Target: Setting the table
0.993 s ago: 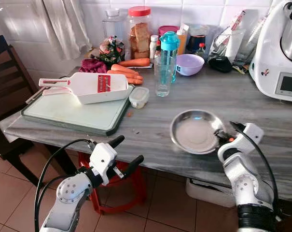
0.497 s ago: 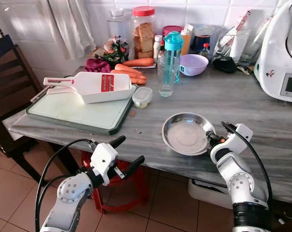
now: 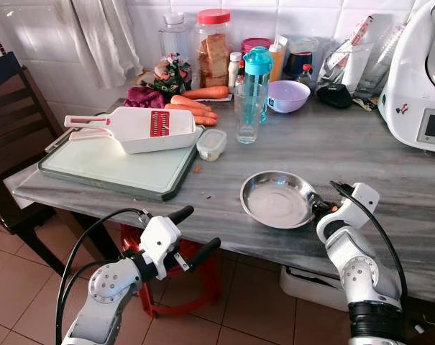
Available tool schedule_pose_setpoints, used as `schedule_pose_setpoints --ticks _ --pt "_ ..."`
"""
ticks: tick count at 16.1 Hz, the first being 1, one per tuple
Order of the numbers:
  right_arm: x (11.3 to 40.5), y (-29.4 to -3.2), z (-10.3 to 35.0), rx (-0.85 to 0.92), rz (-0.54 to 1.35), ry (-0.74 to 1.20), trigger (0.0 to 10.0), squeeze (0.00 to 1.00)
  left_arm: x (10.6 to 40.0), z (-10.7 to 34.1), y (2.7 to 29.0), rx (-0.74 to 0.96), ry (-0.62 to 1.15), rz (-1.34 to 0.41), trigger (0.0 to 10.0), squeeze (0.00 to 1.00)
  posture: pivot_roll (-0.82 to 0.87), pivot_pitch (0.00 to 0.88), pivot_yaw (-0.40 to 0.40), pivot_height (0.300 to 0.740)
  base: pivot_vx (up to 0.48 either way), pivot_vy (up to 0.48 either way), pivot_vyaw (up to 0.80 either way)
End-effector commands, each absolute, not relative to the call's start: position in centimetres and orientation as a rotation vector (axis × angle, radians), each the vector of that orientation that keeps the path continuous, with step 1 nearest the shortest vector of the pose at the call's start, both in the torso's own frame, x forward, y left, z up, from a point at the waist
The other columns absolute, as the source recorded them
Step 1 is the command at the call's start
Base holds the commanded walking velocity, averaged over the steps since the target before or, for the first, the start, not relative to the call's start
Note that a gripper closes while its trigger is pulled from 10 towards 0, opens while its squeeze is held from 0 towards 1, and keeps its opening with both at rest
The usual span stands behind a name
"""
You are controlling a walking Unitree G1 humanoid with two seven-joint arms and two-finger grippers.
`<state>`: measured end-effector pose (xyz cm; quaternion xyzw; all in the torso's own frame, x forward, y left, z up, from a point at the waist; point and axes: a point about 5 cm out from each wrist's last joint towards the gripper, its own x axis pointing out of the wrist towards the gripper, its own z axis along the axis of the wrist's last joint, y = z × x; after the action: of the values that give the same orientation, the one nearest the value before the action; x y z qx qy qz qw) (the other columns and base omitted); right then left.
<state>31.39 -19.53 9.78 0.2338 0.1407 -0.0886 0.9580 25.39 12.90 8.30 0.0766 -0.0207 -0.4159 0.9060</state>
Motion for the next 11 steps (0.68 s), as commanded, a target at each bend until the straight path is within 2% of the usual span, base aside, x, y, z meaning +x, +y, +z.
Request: schedule_pose_setpoints --ticks 1,4,11 --pt "31.5 -19.5 10.7 0.444 -0.169 0.238 10.0 1.0 25.4 8.0 13.2 0.172 -0.018 -0.87 10.0 0.0 -0.01 0.0 0.049 0.74 0.0 0.0 0.0" --pt "31.5 -19.9 12.8 0.358 -0.174 0.141 10.0 1.0 25.2 7.8 13.3 0.17 -0.008 -0.876 10.0 0.0 -0.01 0.0 0.049 0.74 0.0 0.0 0.0" --pt "30.1 -19.4 15.0 0.291 -0.119 0.029 10.0 1.0 25.5 7.7 13.5 0.173 -0.005 -0.855 10.0 0.0 -0.02 0.0 0.045 0.74 0.0 0.0 0.0"
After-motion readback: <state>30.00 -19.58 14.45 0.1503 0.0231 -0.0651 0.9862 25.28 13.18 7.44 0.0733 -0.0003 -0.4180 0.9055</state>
